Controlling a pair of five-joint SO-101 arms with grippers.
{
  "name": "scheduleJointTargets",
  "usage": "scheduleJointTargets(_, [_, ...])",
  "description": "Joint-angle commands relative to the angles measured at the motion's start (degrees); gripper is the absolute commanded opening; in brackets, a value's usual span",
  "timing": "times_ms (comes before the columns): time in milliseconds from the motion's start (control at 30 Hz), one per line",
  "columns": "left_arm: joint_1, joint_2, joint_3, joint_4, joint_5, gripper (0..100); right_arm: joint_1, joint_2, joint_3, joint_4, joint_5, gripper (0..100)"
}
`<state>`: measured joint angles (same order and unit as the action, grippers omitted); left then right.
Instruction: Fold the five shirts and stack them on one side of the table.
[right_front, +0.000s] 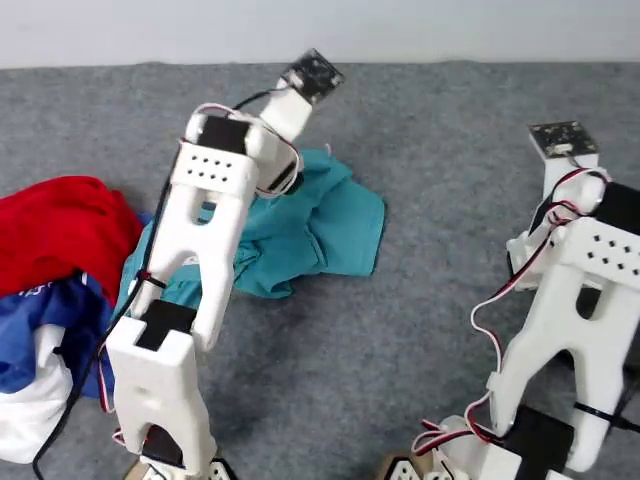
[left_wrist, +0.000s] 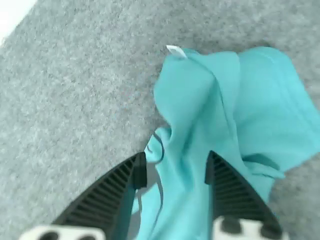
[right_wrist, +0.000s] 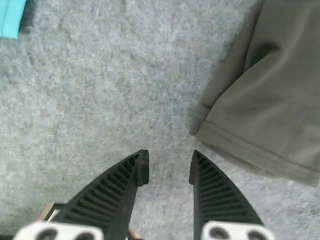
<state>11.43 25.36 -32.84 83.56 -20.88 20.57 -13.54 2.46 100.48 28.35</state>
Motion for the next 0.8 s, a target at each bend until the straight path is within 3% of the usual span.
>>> scheduleJointTargets(0, [1.3,-1.1,-10.9,10.7,0.4,21,-0.7,-2.9,2.2,2.2,-0.6,14.7])
scheduleJointTargets(67, [3.0,-1.1,-14.3,17.0,-1.4,21,-0.4,-2.9,3.9,2.2,-0.7,14.7])
scheduleJointTargets(167, [3.3,-2.8,-12.2,17.2,-1.5,17,-0.4,-2.9,4.9,2.2,-0.7,14.7])
scheduleJointTargets(400, [4.8,-7.4,9.5,16.5,-8.6,6,-0.4,-2.9,4.9,2.3,-0.7,14.7])
scheduleJointTargets(533, [3.3,-4.0,18.0,7.4,-7.1,5,-0.4,-2.9,4.9,2.3,-0.7,14.7])
scheduleJointTargets(767, [0.0,9.8,16.2,-14.6,-6.0,5,-0.4,-2.9,4.9,2.3,-0.7,14.7])
